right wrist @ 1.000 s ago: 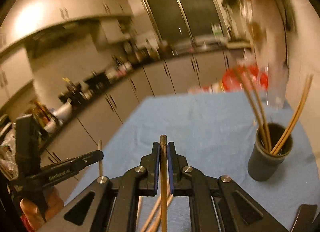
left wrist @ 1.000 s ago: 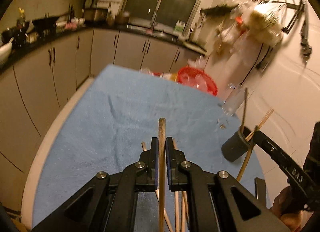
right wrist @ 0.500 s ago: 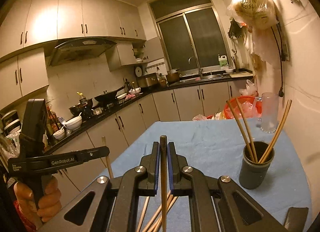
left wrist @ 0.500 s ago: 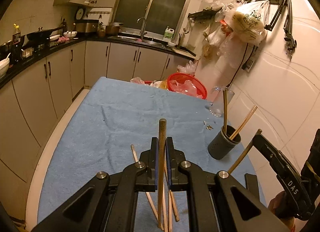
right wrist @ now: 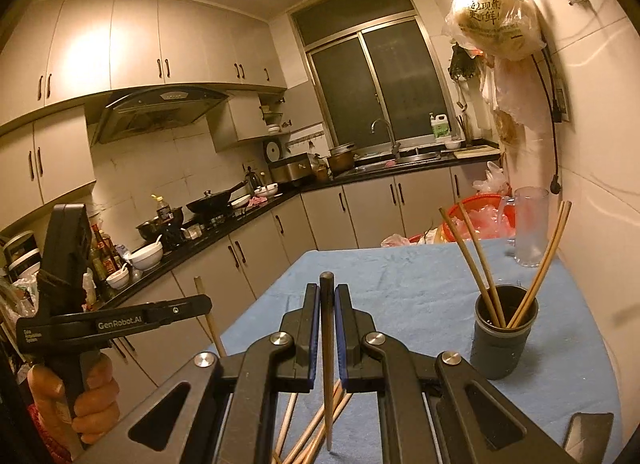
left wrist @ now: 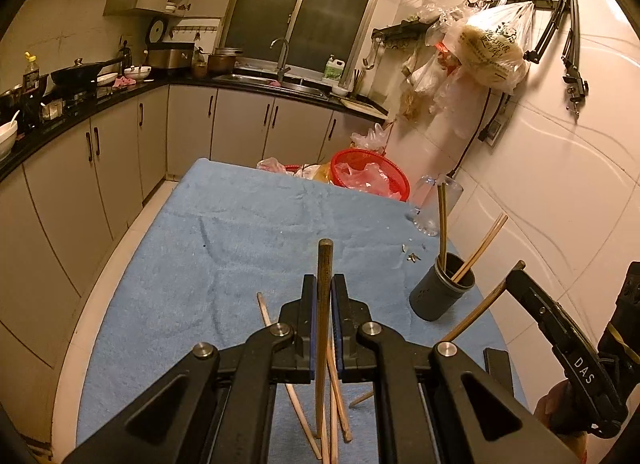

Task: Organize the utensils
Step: 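Carry the held chopsticks toward the black holder with both grippers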

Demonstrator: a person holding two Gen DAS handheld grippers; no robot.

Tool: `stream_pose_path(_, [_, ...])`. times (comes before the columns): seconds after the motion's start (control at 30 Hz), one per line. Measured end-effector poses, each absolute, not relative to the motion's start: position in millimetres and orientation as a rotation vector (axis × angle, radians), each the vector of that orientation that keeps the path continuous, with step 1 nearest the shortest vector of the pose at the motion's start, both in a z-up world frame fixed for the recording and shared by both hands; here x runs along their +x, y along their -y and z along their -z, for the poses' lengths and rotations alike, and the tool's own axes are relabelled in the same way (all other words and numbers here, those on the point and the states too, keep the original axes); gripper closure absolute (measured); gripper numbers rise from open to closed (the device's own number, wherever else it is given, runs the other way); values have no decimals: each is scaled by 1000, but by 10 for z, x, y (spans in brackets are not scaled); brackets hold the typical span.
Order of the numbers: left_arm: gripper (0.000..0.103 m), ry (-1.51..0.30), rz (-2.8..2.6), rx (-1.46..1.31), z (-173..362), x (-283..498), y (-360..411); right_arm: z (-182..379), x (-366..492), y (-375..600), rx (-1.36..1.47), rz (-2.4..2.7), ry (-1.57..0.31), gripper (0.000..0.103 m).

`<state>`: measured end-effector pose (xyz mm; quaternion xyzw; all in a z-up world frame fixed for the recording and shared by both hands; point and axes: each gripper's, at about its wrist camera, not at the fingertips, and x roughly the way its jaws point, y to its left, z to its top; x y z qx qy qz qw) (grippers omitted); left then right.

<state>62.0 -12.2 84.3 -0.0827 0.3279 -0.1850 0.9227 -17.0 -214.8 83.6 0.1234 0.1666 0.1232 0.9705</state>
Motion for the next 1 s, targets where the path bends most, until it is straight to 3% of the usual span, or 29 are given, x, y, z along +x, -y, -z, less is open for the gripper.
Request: stream_pose_path(1.0, [96, -647, 403, -157, -1006, 581, 182, -839, -217, 2340, 288, -216, -332, 95])
